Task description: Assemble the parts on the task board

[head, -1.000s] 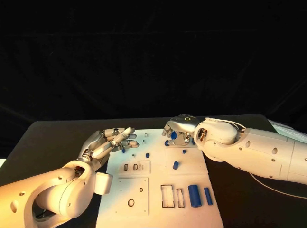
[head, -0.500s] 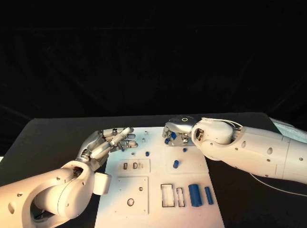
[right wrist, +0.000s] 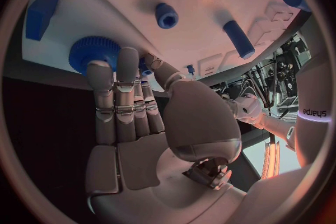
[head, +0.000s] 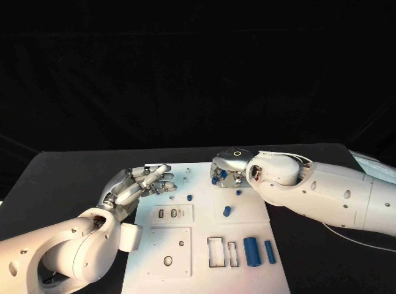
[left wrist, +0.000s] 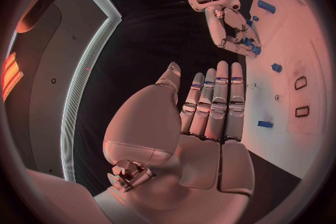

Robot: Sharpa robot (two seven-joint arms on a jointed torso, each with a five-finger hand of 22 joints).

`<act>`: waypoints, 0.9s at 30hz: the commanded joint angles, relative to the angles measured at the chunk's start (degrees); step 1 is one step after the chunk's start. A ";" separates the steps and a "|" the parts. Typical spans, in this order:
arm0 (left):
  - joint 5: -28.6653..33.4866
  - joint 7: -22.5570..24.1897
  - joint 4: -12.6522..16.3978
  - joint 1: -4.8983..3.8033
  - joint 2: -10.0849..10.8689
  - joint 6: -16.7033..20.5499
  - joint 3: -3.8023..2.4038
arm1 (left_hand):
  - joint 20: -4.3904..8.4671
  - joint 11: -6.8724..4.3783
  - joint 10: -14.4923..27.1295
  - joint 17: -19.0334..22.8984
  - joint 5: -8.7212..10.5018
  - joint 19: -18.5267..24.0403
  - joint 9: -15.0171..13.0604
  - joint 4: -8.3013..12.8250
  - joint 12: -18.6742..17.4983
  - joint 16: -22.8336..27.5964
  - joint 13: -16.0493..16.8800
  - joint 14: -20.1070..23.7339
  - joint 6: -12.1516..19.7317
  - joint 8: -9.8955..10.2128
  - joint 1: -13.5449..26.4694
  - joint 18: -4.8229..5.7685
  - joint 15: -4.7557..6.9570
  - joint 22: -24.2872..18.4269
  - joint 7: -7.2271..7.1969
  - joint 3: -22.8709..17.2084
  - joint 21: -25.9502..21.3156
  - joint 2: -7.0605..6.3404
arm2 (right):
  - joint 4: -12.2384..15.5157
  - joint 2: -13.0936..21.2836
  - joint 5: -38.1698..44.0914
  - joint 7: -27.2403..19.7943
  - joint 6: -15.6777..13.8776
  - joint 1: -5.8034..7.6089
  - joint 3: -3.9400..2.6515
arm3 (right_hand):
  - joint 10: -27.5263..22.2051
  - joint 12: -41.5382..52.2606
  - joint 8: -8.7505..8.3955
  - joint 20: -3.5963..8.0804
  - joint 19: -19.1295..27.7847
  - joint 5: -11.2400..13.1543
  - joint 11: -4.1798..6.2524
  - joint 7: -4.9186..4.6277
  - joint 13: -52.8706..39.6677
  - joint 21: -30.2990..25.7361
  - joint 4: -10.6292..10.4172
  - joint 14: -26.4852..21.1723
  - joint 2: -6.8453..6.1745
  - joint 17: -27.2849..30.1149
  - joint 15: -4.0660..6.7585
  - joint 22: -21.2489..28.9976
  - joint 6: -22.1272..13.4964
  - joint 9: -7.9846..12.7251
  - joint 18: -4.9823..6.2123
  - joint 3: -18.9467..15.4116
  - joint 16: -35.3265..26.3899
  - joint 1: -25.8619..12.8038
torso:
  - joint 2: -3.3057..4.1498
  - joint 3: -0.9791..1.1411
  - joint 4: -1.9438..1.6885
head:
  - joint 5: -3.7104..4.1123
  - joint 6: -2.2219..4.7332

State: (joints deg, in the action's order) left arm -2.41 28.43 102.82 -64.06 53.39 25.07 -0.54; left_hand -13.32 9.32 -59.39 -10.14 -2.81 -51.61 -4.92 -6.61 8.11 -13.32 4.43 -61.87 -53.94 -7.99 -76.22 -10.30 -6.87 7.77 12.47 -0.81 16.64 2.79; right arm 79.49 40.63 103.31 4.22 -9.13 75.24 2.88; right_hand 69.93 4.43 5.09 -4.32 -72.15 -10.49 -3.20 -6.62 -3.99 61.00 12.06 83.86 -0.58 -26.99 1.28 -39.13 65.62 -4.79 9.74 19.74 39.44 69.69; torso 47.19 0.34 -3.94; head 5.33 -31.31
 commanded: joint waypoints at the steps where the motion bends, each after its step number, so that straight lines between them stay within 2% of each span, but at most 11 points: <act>1: 0.39 -0.01 -0.04 -0.08 0.06 -0.95 -0.04 | -0.12 0.34 0.02 -0.06 0.02 -0.29 0.10 -0.08 -0.39 0.20 -0.07 0.25 -0.23 0.33 0.26 -0.14 -0.20 -0.07 0.27 0.31 -0.15 0.08 | 0.08 -0.12 1.00 -0.61 -0.84 -0.22 0.18 | 0.63 0.24 0.38 0.18 -0.18 0.38 0.09 0.33 -0.06 0.47 -0.50 0.90 0.87 -0.15 0.44 -0.56 0.72 -0.37 -1.00 0.11 0.36 -0.23 | 0.25 0.05 -0.03 | -0.04 0.06; 5: 0.57 -0.17 -0.11 -0.08 0.09 -0.87 -0.04 | -0.13 0.35 0.03 -0.07 0.02 -0.28 0.11 -0.08 -0.42 0.22 -0.07 0.26 -0.22 0.36 0.26 -0.14 -0.21 -0.08 0.28 0.30 -0.16 0.12 | 0.22 -0.01 0.80 -0.77 -2.55 -0.22 0.17 | 1.70 0.36 0.68 0.36 -0.30 1.51 0.44 0.73 -0.16 1.41 -1.17 0.83 1.39 -0.42 0.69 -1.70 1.61 -0.71 -1.14 0.42 0.93 -0.11 | 0.34 0.08 -0.03 | -0.12 0.08; 9: 0.66 -0.39 -0.24 -0.08 0.13 -0.81 -0.04 | -0.14 0.37 0.04 -0.10 0.02 -0.27 0.13 -0.05 -0.51 0.28 -0.09 0.29 -0.23 0.42 0.21 -0.14 -0.23 -0.11 0.30 0.28 -0.21 0.24 | 0.66 0.30 -0.38 -0.85 -5.63 -0.22 0.10 | 2.72 0.38 0.92 0.57 -0.53 2.58 0.74 1.00 -0.25 2.51 -1.67 0.76 1.95 -0.69 0.92 -3.10 2.29 -1.12 -1.33 1.12 1.54 0.43 | 0.44 0.10 -0.02 | -0.18 0.10; 13: 0.76 -0.58 -0.44 -0.08 0.17 -0.80 -0.04 | -0.15 0.38 0.04 -0.13 0.02 -0.27 0.14 -0.02 -0.55 0.30 -0.10 0.29 -0.23 0.46 0.14 -0.14 -0.23 -0.13 0.31 0.25 -0.23 0.32 | 1.29 0.51 -1.92 -0.37 -7.93 -0.23 -0.24 | 3.10 0.20 0.93 0.65 -0.47 3.50 0.81 1.06 -0.25 2.98 -2.29 0.63 1.76 -0.86 0.95 -3.55 2.42 -1.39 -1.38 1.23 1.93 0.22 | 0.54 0.11 -0.05 | -0.22 0.25; 19: 1.03 -0.58 -0.90 -0.08 0.08 -1.40 -0.04 | -0.16 0.41 0.07 -0.17 0.03 -0.27 0.17 0.03 -0.66 0.36 -0.13 0.31 -0.20 0.56 0.15 -0.14 -0.25 -0.18 0.34 0.35 -0.28 0.22 | 1.43 0.05 -4.29 0.68 -11.74 -0.22 -0.76 | 2.97 -0.15 0.77 0.65 -0.11 3.68 0.75 0.97 -0.18 2.92 -2.48 0.26 1.76 -0.87 0.92 -3.27 2.23 -1.53 -1.33 1.68 1.98 0.57 | 0.69 0.07 -0.21 | -0.23 0.90; 22: 1.09 -0.54 -0.99 -0.08 0.04 -1.57 -0.04 | -0.18 0.43 0.08 -0.19 0.03 -0.26 0.19 0.04 -0.72 0.40 -0.14 0.33 -0.18 0.61 0.18 -0.14 -0.27 -0.20 0.36 0.42 -0.31 0.17 | 0.97 -0.50 -4.77 1.46 -12.79 -0.15 -0.88 | 2.91 -0.28 0.69 0.62 0.02 3.59 0.68 0.86 -0.15 2.94 -2.59 0.12 1.75 -0.87 0.88 -3.25 2.14 -1.58 -1.33 1.85 1.98 0.64 | 0.83 0.22 -0.21 | -0.78 0.95; 24: 1.12 -0.51 -1.03 -0.08 0.05 -1.78 -0.04 | -0.18 0.43 0.10 -0.20 0.03 -0.25 0.20 0.05 -0.75 0.42 -0.15 0.35 -0.17 0.64 0.19 -0.14 -0.27 -0.21 0.36 0.46 -0.33 0.14 | 0.34 -1.16 -5.10 2.02 -13.22 -0.03 -0.93 | 2.87 -0.36 0.64 0.60 0.08 3.45 0.63 0.80 -0.13 2.98 -2.70 0.05 1.78 -0.86 0.85 -3.28 2.08 -1.62 -1.33 1.98 2.00 0.66 | 0.89 0.25 -0.21 | -0.88 1.07; 27: 1.13 -0.48 -1.01 -0.09 0.03 -1.95 -0.04 | -0.18 0.44 0.10 -0.20 0.03 -0.25 0.20 0.05 -0.76 0.43 -0.15 0.35 -0.17 0.64 0.20 -0.14 -0.28 -0.21 0.36 0.47 -0.33 0.13 | -0.66 -2.16 -5.35 2.61 -13.30 0.08 -0.96 | 2.79 -0.44 0.58 0.58 0.14 3.38 0.58 0.74 -0.11 3.02 -2.79 0.00 1.75 -0.87 0.81 -3.32 1.99 -1.65 -1.34 2.08 2.02 0.67 | 1.03 0.14 -0.34 | -0.81 1.06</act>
State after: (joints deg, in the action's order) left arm -1.44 27.63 101.76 -64.07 53.50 24.82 -0.53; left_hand -13.32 9.32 -59.39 -10.26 -2.81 -51.60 -4.80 -6.45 7.54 -13.07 4.38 -61.66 -53.94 -7.62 -76.22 -10.29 -7.08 7.64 12.47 -0.66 16.64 2.79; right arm 79.27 38.91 99.23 5.09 -19.99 75.25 1.95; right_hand 72.77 4.34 5.56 -3.68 -72.34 -6.74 -2.41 -6.68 -4.17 63.77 9.91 84.03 0.92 -27.83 1.87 -42.44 66.68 -4.85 8.84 20.97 41.10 70.14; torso 48.05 0.52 -4.19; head 4.56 -30.31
